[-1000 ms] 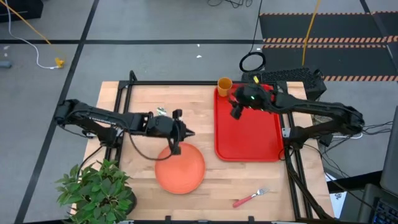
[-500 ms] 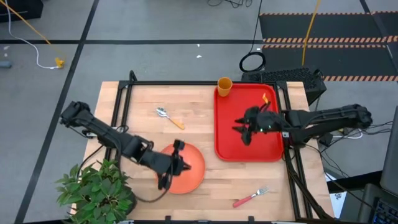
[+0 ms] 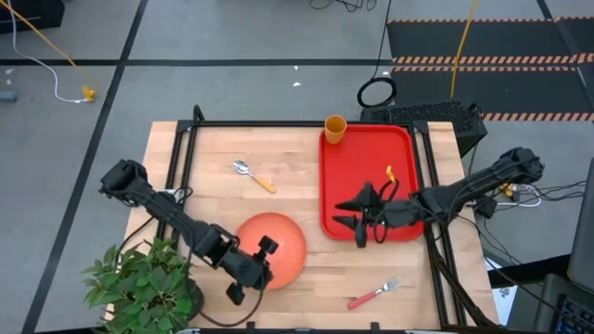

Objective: Pick and place plate/cup/fork/spoon on tray
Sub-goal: Put the orange plate on the red table tray to the bottom of the orange cup

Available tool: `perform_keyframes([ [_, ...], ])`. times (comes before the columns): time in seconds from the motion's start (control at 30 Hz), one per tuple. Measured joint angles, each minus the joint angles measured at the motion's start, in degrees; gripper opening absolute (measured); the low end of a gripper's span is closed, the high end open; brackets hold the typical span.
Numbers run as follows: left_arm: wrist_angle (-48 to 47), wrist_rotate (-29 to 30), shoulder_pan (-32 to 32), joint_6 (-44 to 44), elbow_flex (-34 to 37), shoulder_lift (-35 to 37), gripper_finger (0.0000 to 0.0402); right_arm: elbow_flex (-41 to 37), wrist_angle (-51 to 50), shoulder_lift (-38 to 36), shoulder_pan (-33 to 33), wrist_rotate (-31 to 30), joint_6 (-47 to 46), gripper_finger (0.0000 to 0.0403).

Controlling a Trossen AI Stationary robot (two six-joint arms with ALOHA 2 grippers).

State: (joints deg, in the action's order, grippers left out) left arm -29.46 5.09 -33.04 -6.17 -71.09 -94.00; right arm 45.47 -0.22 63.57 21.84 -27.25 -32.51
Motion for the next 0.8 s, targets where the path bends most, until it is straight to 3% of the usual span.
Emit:
perform_keyframes([
  [0.3, -0.4, -4.95, -4.63, 6.06, 0.0, -5.57, 0.004, 0.03, 7.61, 3.82, 6.82, -7.15, -0.97, 0.0171],
  [0.6, -0.4, -0.91, -9.32, 12.13, 0.0, -10.14, 0.0161, 0.05, 13.0, 6.89, 10.95, -11.84, -1.24, 0.0171],
  [0.8, -0.48, 5.1, -10.78, 14.54, 0.02, -11.08, 0.0202, 0.07, 15.74, 8.06, 11.08, -12.16, -0.99, 0.0171],
])
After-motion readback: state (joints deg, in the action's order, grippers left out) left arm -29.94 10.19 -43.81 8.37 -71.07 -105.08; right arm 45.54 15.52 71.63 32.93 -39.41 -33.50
